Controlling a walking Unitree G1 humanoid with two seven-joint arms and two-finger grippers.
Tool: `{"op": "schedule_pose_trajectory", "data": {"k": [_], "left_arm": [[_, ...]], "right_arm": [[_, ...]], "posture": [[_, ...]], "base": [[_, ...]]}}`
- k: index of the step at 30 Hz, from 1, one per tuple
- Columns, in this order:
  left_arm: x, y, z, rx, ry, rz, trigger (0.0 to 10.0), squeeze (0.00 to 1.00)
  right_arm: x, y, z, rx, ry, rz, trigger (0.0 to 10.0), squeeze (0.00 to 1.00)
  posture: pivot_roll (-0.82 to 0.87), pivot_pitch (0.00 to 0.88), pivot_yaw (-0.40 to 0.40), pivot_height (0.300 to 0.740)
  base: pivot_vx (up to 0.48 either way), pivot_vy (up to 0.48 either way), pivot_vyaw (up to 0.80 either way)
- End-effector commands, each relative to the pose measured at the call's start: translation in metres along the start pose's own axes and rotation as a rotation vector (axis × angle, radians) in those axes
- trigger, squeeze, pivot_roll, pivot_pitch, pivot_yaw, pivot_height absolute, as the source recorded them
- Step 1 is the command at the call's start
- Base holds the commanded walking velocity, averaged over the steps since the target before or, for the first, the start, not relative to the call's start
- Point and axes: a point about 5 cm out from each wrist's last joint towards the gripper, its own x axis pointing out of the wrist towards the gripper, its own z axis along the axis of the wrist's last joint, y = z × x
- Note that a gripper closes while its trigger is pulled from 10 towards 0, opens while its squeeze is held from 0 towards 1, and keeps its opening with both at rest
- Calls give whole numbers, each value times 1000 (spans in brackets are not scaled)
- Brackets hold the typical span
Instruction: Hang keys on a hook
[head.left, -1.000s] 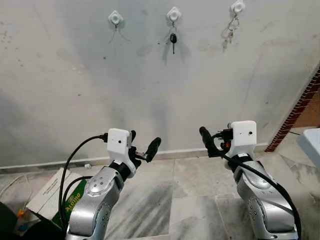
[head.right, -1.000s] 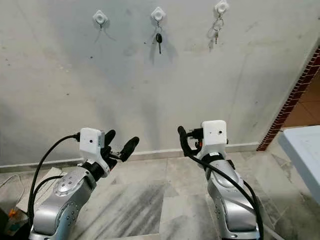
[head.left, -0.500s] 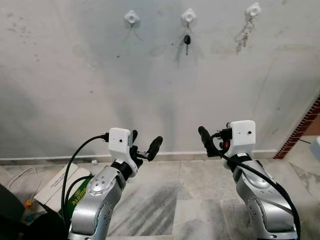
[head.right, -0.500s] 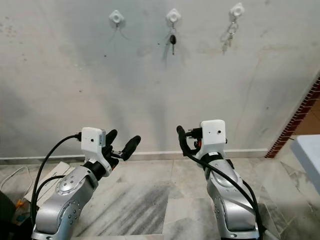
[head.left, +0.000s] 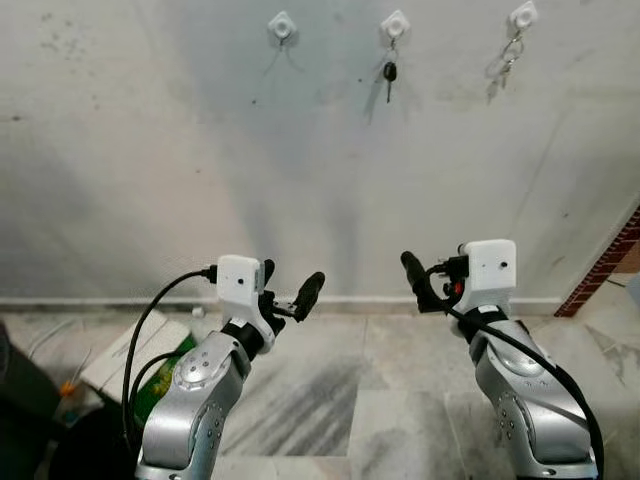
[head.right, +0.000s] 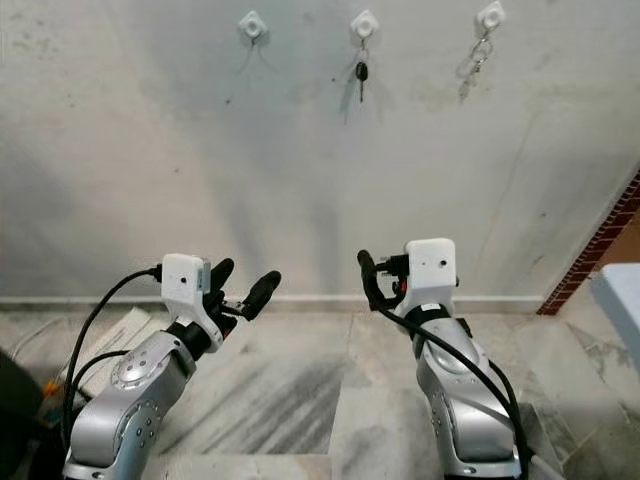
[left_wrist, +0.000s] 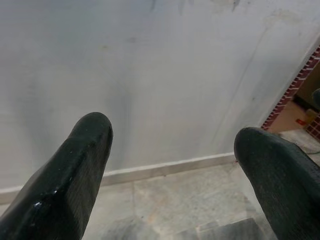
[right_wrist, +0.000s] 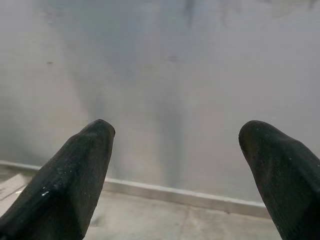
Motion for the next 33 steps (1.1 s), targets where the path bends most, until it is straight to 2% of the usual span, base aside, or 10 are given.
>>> {"op": "schedule_pose_trajectory", "data": {"k": [1,18,30,33], "left_arm": [[-1,1,0,6,8,4,10000,0],[-1,1,0,9,13,1,10000,0],[-1,6,-1,21,10,39,10000,0],[2,5,0,15,11,34,10000,0]], "right_arm": [[0,1,4,-3,-18,0,10000,0],[0,1,3,0,-18,-5,10000,0],[0,-1,5,-8,-12,-14,10000,0],[2,0,4,-4,-9,-14,10000,0]], "posture": [[-92,0,92,740],[-93,0,96,740],[-97,0,92,740],[-97,0,93,740]], "base": [[-315,0,0],[-283,0,0],[0,0,0],[0,0,-688]]}}
